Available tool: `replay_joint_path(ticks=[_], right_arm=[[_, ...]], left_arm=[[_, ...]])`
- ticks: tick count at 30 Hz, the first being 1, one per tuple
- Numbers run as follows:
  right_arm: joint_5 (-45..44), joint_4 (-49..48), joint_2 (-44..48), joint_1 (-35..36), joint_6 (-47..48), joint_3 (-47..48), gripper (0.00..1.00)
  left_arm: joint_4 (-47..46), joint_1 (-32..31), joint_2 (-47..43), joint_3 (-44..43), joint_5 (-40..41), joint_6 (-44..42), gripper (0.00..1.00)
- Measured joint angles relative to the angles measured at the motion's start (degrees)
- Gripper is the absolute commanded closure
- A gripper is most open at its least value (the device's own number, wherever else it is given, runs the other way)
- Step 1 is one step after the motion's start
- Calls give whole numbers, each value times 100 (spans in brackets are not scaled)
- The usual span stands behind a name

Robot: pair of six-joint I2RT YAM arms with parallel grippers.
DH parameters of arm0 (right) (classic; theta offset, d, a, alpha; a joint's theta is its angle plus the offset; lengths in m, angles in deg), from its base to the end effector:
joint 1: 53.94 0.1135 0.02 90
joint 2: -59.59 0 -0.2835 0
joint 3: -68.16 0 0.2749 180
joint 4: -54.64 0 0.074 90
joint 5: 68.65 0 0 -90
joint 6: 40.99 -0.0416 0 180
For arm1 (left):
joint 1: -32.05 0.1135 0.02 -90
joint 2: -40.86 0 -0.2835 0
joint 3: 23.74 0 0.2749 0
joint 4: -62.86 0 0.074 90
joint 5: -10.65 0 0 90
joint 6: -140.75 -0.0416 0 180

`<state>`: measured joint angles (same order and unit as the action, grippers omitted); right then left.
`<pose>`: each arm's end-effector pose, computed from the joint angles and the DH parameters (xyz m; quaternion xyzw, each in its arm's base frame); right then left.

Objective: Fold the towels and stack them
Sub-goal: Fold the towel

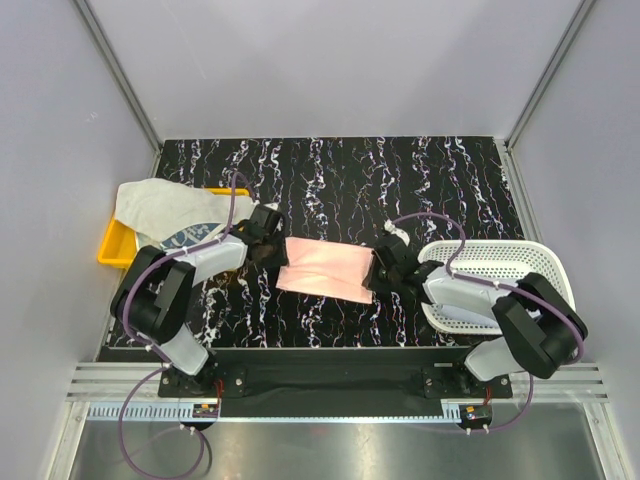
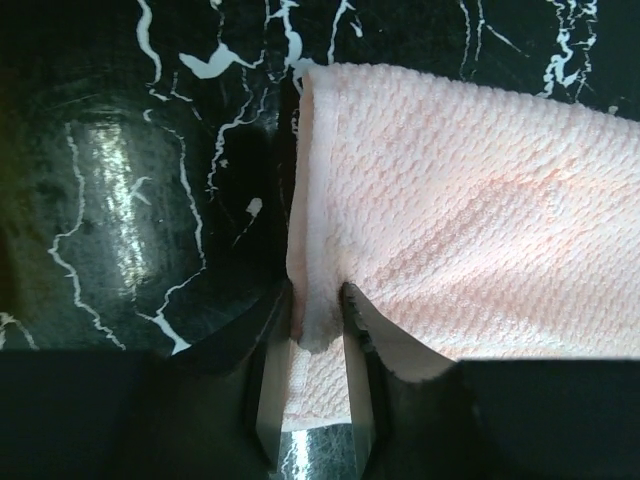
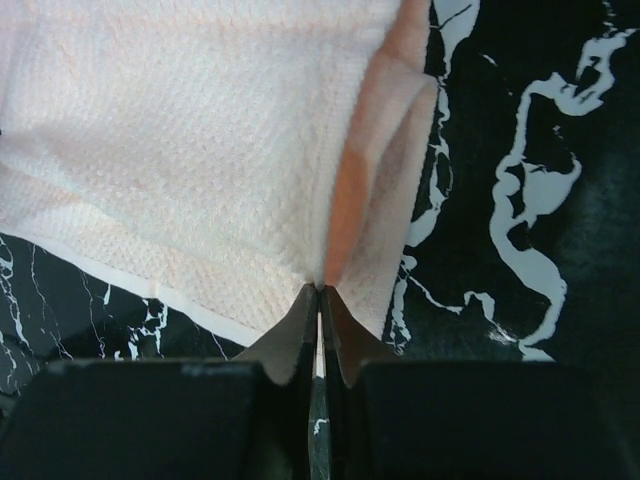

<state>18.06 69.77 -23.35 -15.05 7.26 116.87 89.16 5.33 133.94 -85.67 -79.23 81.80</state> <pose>0.2254 0.1788 0.1525 0.0334 0.9368 0.2041 0.2821 0.2972 -0.1495 0.1569 -0.0366 0.9592 -0.1345 0.2459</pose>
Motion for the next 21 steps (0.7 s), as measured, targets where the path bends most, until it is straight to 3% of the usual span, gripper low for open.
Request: replay_joint_path(ticks=[7, 13, 21], right_arm=[[-236, 577, 623, 7, 48, 76, 93], [-393, 833, 739, 7, 109, 223, 96], [-535, 1246, 870, 7, 188, 367, 99]], left_arm=[[520, -2, -157, -234, 170, -175, 72], [673, -2, -382, -363, 212, -234, 91], [752, -4, -671, -365, 127, -205, 100]])
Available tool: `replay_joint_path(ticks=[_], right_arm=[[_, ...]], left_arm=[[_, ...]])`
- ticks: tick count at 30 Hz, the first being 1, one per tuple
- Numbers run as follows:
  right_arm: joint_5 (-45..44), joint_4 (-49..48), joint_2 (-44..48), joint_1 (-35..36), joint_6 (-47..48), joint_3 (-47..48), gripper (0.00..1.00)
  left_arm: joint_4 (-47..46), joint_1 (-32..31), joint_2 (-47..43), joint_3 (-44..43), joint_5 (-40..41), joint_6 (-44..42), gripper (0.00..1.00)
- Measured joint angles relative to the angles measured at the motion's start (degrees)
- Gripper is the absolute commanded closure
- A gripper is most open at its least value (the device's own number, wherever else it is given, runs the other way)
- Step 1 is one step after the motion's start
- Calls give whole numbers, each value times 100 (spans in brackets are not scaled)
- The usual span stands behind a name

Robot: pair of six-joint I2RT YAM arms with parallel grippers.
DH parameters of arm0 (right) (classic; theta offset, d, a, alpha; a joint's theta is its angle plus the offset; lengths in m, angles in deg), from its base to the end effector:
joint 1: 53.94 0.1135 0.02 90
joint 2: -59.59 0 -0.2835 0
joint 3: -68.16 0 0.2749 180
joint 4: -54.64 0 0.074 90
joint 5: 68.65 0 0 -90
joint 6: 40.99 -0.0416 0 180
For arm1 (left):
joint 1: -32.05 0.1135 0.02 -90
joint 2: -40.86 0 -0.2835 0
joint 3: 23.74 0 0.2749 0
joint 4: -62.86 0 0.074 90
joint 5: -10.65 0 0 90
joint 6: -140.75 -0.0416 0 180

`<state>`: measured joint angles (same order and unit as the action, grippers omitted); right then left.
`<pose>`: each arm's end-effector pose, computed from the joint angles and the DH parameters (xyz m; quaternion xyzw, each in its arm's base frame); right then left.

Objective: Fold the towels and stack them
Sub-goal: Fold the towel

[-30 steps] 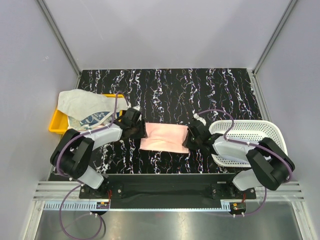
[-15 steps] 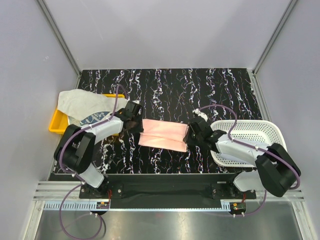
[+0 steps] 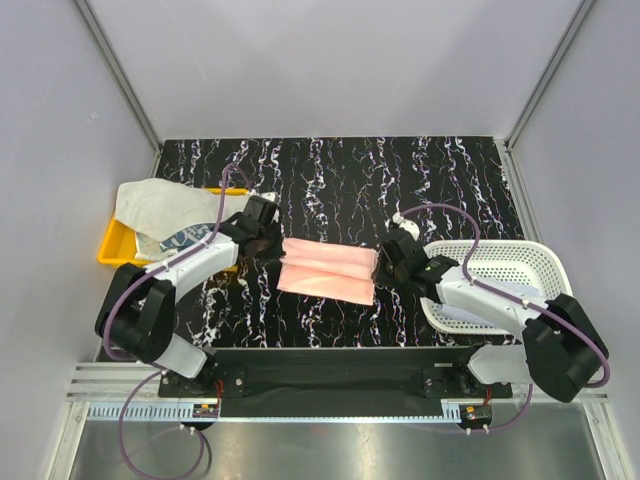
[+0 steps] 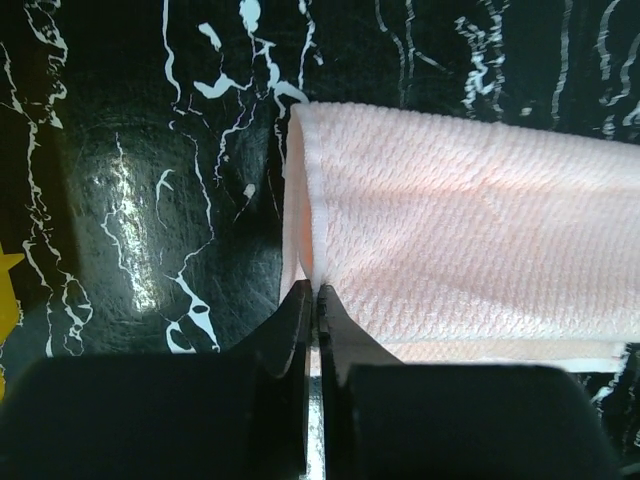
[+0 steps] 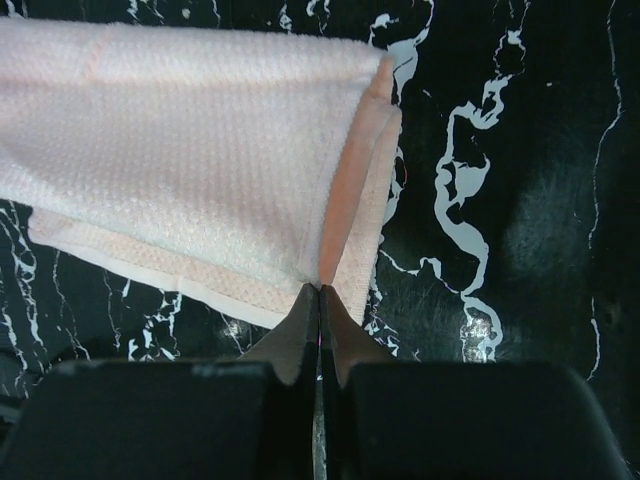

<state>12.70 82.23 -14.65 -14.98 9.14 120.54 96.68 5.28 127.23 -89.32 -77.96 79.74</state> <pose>0.2162 0.1668 0.1965 0.0336 0.9351 0.1647 0.3119 0.2915 -0.1459 0.2046 -0.0221 0.9524 -0.1319 0.2741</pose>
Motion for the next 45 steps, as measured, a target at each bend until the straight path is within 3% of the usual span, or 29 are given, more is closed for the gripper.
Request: replay_joint_path(ticks=[9, 22, 27, 36, 45], right_arm=[[-87, 326, 573, 0, 20, 114, 100], [232, 297, 756, 44, -179, -509, 100], [149, 409, 721, 44, -127, -334, 100], [-269, 546, -210, -188, 358, 997, 100], [-273, 595, -328, -411, 514, 1126, 100]], left_arm=[[-11, -68, -981, 369, -72, 177, 100], [-173, -315, -1027, 1123, -175, 498, 100], [35, -313, -798, 621, -105, 501, 100], [160, -111, 328, -1084, 79, 444, 100], [122, 22, 592, -1119, -9, 501, 100]])
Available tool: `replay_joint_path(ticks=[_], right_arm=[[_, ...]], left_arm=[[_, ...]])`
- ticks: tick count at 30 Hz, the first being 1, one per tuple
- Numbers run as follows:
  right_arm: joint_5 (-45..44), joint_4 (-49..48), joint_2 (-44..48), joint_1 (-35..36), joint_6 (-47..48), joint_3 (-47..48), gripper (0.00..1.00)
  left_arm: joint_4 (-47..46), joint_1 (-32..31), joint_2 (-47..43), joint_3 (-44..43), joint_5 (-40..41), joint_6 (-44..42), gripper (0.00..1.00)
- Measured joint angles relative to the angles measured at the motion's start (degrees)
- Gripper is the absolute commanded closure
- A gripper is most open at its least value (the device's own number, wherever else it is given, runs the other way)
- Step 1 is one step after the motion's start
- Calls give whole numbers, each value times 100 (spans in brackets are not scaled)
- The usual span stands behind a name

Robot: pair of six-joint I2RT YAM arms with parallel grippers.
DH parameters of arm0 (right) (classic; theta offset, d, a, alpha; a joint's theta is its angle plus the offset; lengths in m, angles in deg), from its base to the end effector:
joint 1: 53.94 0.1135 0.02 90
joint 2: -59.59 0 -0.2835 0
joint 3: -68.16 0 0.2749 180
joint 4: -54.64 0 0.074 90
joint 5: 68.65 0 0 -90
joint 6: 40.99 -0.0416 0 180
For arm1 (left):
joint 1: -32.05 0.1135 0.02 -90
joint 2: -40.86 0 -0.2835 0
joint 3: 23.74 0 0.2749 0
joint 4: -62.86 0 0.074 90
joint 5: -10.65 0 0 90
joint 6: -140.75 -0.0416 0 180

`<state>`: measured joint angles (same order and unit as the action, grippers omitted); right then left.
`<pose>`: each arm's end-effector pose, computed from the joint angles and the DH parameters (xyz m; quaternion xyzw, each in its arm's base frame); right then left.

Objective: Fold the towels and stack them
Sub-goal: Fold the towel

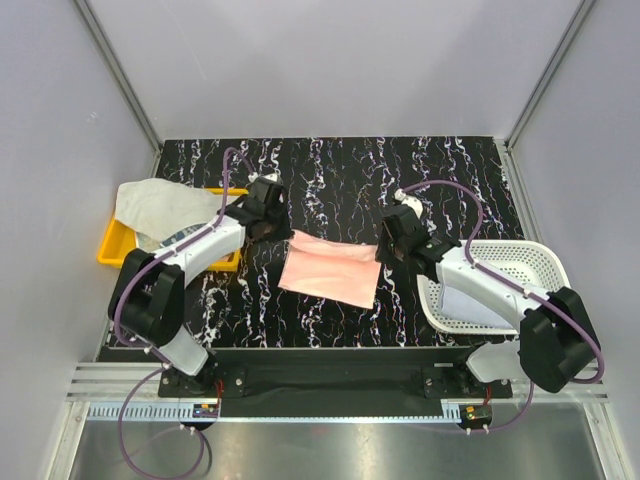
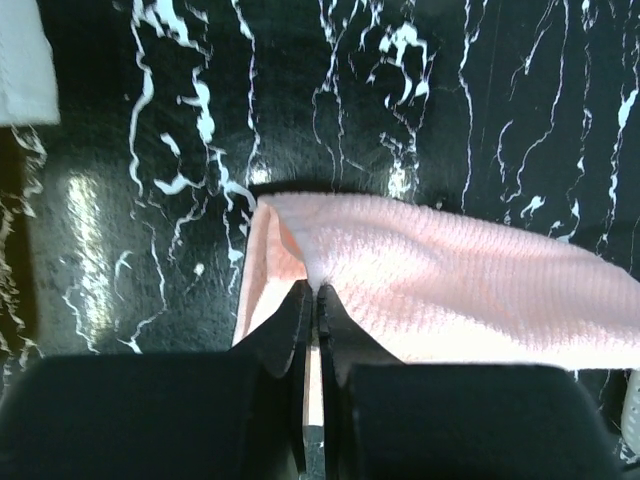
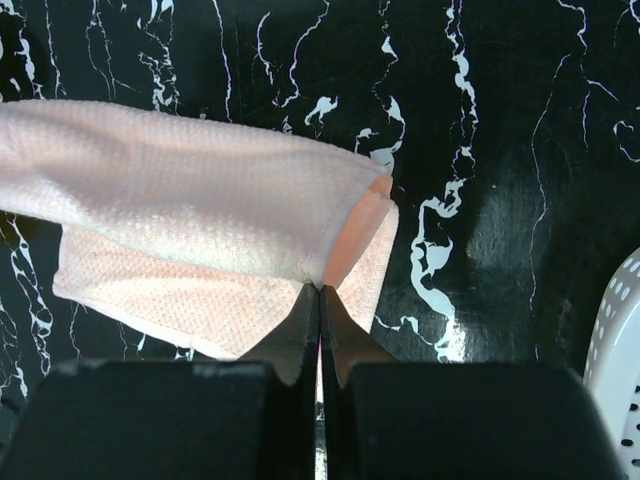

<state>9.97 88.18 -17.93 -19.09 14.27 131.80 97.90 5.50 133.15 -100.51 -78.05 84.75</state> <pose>0.2536 0.1666 0.2398 0.0351 0.9272 0.1303 0.3494 0.3311 -0.1644 0.2339 -0.0650 0.9391 -0.1609 0.2968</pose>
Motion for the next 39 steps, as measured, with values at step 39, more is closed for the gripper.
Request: replay_joint_path(ticks=[39], right_arm=[[955, -208, 1346, 411, -647, -1788, 100]], left_arm=[[-732, 24, -1340, 2573, -595, 684, 100]])
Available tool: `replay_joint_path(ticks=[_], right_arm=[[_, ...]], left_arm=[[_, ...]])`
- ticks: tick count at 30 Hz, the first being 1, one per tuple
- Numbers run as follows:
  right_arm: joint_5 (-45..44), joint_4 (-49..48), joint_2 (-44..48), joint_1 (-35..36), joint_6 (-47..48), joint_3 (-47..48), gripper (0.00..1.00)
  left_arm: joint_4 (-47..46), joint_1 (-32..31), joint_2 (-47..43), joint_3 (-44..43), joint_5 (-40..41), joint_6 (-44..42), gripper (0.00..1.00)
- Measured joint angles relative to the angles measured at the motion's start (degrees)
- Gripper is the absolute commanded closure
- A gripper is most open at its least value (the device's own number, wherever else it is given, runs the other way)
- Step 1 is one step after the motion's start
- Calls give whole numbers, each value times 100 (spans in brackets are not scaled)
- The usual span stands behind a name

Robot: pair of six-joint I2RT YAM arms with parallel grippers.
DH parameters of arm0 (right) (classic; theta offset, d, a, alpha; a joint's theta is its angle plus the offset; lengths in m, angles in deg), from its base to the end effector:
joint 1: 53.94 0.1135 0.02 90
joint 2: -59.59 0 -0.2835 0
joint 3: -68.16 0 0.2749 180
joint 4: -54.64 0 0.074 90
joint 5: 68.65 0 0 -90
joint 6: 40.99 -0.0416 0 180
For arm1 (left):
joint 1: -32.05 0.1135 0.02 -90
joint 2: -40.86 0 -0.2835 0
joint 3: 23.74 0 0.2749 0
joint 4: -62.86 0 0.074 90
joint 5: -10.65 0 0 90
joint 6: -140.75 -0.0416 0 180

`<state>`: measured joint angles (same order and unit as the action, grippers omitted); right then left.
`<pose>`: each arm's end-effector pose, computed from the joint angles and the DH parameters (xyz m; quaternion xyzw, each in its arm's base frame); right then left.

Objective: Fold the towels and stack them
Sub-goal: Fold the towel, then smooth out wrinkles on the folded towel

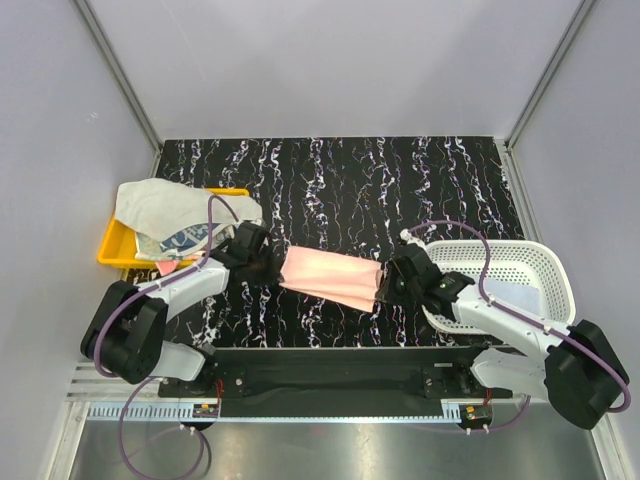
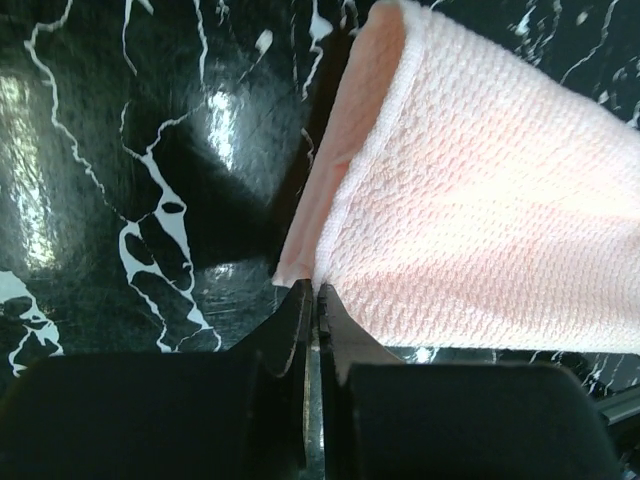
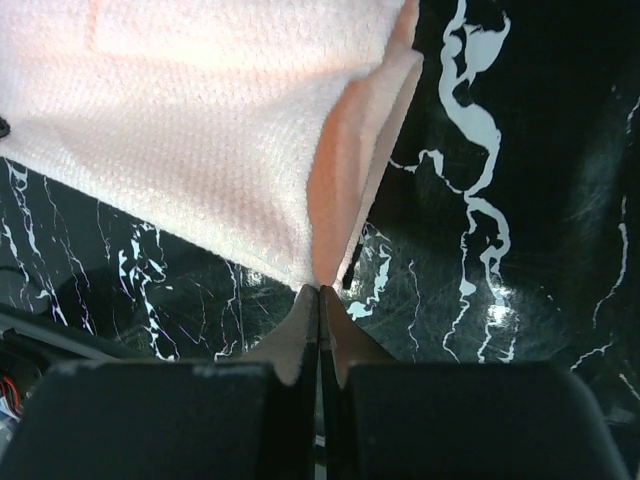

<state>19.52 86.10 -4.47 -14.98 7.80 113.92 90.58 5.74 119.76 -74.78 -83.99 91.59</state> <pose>0.1810 0.1446 0.1939 0.0239 0.9386 0.2100 0.2728 0.2439 -0.1243 0.1680 -0.1088 0.9483 -0.1957 0.2249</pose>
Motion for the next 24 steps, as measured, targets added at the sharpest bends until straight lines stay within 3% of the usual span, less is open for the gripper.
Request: replay_joint_path(ticks=[5, 9, 11, 12, 16, 20, 24], right_arm=[[63, -199, 0, 164, -184, -297, 99], [96, -291, 0, 236, -295, -431, 87], [96, -315, 13, 269, -348, -474, 80], [90, -306, 42, 278, -356, -501, 77], [7, -98, 358, 284, -369, -518, 69], [-186, 195, 800, 291, -376, -450, 65], [-409, 361, 625, 295, -352, -140, 64]], left_arm=[[-197, -20, -2, 188, -13, 0, 100], [-293, -46, -2, 273, -11, 0, 100], [-323, -46, -2, 295, -7, -4, 93], [-323, -46, -2, 299, -7, -4, 82], [-280, -52, -11, 299, 44, -76, 60], [26, -87, -131, 210, 190, -162, 56], [566, -291, -341, -260, 664, -297, 58]])
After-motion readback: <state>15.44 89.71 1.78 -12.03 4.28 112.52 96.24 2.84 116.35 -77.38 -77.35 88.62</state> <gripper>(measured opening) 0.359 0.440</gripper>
